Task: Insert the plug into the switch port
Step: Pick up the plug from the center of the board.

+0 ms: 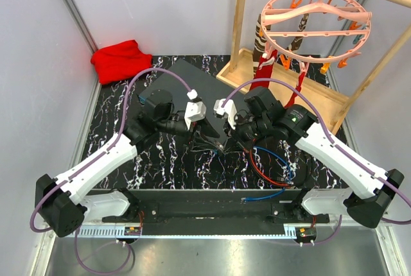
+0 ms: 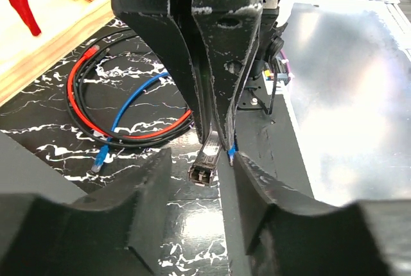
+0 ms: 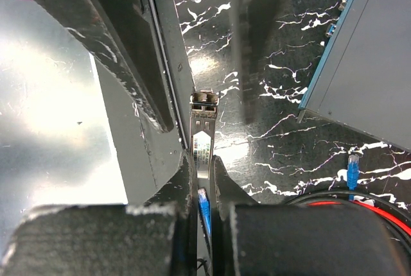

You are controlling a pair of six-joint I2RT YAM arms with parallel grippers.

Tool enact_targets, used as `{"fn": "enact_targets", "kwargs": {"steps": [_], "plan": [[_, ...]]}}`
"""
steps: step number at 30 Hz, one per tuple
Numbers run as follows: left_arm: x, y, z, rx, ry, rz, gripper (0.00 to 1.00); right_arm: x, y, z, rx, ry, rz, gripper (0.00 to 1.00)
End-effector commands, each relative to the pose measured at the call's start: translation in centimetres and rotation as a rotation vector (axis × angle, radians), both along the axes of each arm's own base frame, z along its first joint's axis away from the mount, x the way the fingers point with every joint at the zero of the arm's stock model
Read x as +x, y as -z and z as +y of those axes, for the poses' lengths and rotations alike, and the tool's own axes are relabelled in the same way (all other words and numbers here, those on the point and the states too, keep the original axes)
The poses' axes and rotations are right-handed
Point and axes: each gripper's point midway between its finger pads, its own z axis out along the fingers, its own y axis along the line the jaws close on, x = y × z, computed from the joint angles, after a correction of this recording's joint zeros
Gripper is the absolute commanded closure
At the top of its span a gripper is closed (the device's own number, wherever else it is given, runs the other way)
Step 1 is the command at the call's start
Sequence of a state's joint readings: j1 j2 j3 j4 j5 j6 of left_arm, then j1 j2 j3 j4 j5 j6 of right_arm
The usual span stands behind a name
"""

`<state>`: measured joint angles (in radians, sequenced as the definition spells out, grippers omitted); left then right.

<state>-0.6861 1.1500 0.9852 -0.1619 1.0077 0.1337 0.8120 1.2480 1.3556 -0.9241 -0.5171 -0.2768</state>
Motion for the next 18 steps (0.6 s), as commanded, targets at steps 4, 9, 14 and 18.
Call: {"fn": "enact_targets", "kwargs": {"steps": [4, 9, 14, 18], "plan": [[-0.5, -2.4, -0.6, -0.064, 0.046, -0.033, 0.76, 0.2, -2.5, 0.9, 0.085, -0.021, -0.077, 1.0], [-0.9, -2.4, -0.2, -0.066, 0.046, -0.028, 1.0, 1.1, -3.0, 1.2, 0.116, 0.011, -0.118, 1.0], [-0.3, -1.8, 0.6, -0.078, -0.051, -0.087, 1.0, 2.4, -2.7, 1.9, 0.161, 0.138, -0.091, 0.54], [2.8, -1.7, 1.7, -0.131, -0.301, -0.157, 1.0, 3.6, -2.2, 2.4, 0.204, 0.274, -0.029, 0.25]]}}
